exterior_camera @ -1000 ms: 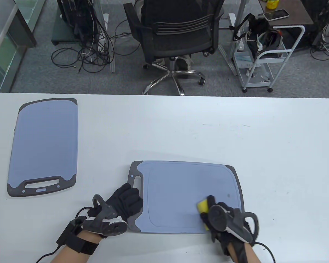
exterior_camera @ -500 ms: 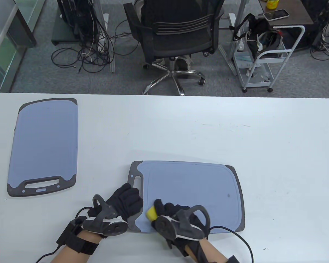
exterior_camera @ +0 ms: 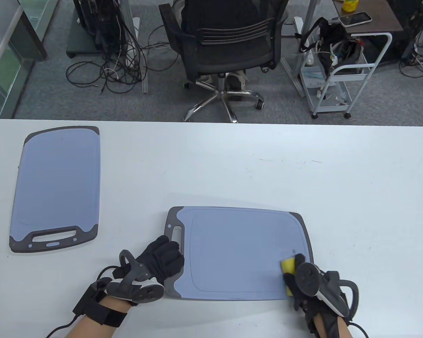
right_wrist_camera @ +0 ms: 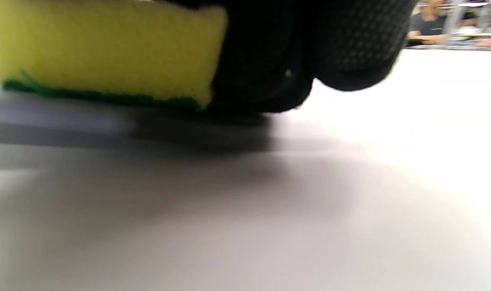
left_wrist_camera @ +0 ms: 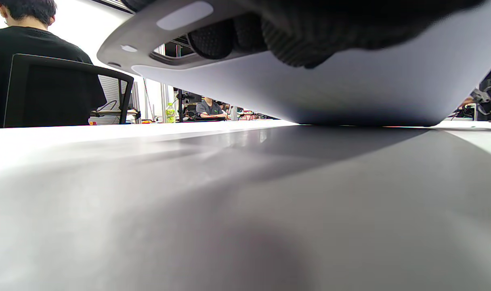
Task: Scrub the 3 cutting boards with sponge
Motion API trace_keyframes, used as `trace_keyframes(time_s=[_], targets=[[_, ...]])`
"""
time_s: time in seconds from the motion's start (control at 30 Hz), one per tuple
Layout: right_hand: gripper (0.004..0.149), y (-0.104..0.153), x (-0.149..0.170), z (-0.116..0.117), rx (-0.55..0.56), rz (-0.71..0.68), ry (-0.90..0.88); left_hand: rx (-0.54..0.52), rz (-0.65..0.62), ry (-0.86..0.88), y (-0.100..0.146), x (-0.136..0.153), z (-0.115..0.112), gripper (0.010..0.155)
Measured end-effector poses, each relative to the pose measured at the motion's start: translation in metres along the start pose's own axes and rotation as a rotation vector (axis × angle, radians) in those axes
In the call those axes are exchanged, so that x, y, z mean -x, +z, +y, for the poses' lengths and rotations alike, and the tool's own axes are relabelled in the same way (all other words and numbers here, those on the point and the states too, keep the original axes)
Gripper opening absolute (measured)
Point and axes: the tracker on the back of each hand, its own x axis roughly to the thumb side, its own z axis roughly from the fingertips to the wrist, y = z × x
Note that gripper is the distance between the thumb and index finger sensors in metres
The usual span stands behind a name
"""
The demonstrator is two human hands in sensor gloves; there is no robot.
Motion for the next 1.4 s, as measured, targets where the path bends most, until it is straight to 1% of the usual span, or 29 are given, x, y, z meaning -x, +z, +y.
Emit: trace_keyframes(time_s=[0.03,0.07,0.1,0.13,0.17,0.2,0.23,0.27,0.3,0.4,0.47,0.5,0.57,0.7,0.77,0.83,0.87,0.9,0.97,1.0,1.03,1.07,1.1,1.17,1.23,1.3,1.33,1.4], targets=[[0.071,0.0,-0.002,0.0,-0.008,-0.018,-0.011,0.001,0.0,0.001,0.0,0.0,0.0,0.043],[0.071,0.0,-0.014,-0.001,0.013,-0.03,0.002,0.002,0.002,0.0,0.0,0.0,0.0,0.043],[0.072,0.0,-0.025,-0.002,0.015,-0.079,0.022,0.002,0.003,0.001,0.0,0.0,0.0,0.043],[0.072,0.001,-0.049,-0.004,0.039,-0.17,0.02,-0.002,0.004,0.0,0.0,0.0,0.0,0.043],[0.072,0.002,-0.067,-0.005,0.051,-0.233,0.01,-0.003,0.004,0.0,0.0,0.0,0.0,0.043],[0.072,0.005,-0.095,-0.007,0.053,-0.31,-0.001,-0.004,0.004,-0.001,0.0,0.0,0.0,0.043],[0.072,0.011,-0.128,-0.01,0.062,-0.402,0.003,-0.004,0.004,-0.002,0.0,0.0,0.0,0.043],[0.072,0.016,-0.15,-0.012,0.057,-0.468,0.013,-0.003,0.003,-0.002,0.0,0.0,0.0,0.043],[0.072,0.025,-0.182,-0.014,0.063,-0.567,0.041,-0.003,0.003,-0.002,0.0,0.0,0.0,0.043],[0.072,0.048,-0.241,-0.019,0.102,-0.765,0.089,-0.007,0.0,-0.003,0.0,0.0,0.0,0.043],[0.072,0.051,-0.248,-0.019,0.119,-0.773,0.115,-0.009,0.0,-0.003,0.0,0.0,0.0,0.043],[0.072,0.049,-0.241,-0.02,0.102,-0.757,0.115,-0.009,-0.001,-0.002,0.0,0.0,0.0,0.043],[0.071,0.04,-0.216,-0.018,0.085,-0.685,0.069,-0.012,-0.001,-0.002,0.001,0.0,0.0,0.043],[0.07,0.018,-0.12,-0.01,0.043,-0.414,0.034,-0.007,0.0,-0.001,0.0,0.0,0.0,0.043],[0.071,0.011,-0.06,-0.004,0.022,-0.234,-0.017,-0.002,0.002,-0.001,0.0,0.0,0.0,0.043],[0.07,0.009,-0.02,0.0,0.016,-0.093,-0.043,0.002,0.003,-0.001,0.0,0.0,-0.001,0.043],[0.07,0.008,-0.006,0.001,0.019,-0.053,-0.038,0.005,0.003,-0.002,0.0,-0.001,-0.001,0.043],[0.07,0.006,-0.003,0.001,0.022,-0.046,-0.04,0.006,0.003,-0.002,0.0,-0.001,-0.001,0.043],[0.071,0.006,-0.02,-0.001,0.026,-0.075,-0.016,0.009,0.004,0.0,-0.001,0.0,-0.001,0.043],[0.071,0.006,-0.038,-0.003,0.03,-0.147,0.013,0.009,0.005,-0.001,-0.001,0.0,-0.001,0.043],[0.071,0.007,-0.062,-0.005,0.045,-0.227,0.024,0.009,0.005,-0.002,-0.001,0.0,-0.001,0.043],[0.071,0.01,-0.095,-0.008,0.049,-0.318,0.018,0.009,0.006,-0.003,-0.001,0.0,-0.001,0.043],[0.071,0.013,-0.117,-0.009,0.05,-0.379,0.009,0.009,0.006,-0.003,-0.001,0.0,-0.001,0.043],[0.072,0.027,-0.181,-0.015,0.051,-0.565,0.019,0.012,0.007,-0.004,-0.001,0.0,-0.001,0.043],[0.072,0.045,-0.229,-0.018,0.078,-0.707,0.075,0.013,0.009,-0.005,-0.001,0.0,-0.001,0.043],[0.072,0.055,-0.252,-0.018,0.121,-0.784,0.122,0.012,0.012,-0.006,-0.001,0.0,-0.001,0.043],[0.072,0.055,-0.253,-0.019,0.129,-0.78,0.136,0.012,0.014,-0.007,-0.001,0.0,-0.001,0.043],[0.071,0.047,-0.239,-0.019,0.09,-0.749,0.111,0.013,0.016,-0.005,-0.001,0.001,-0.001,0.043]])
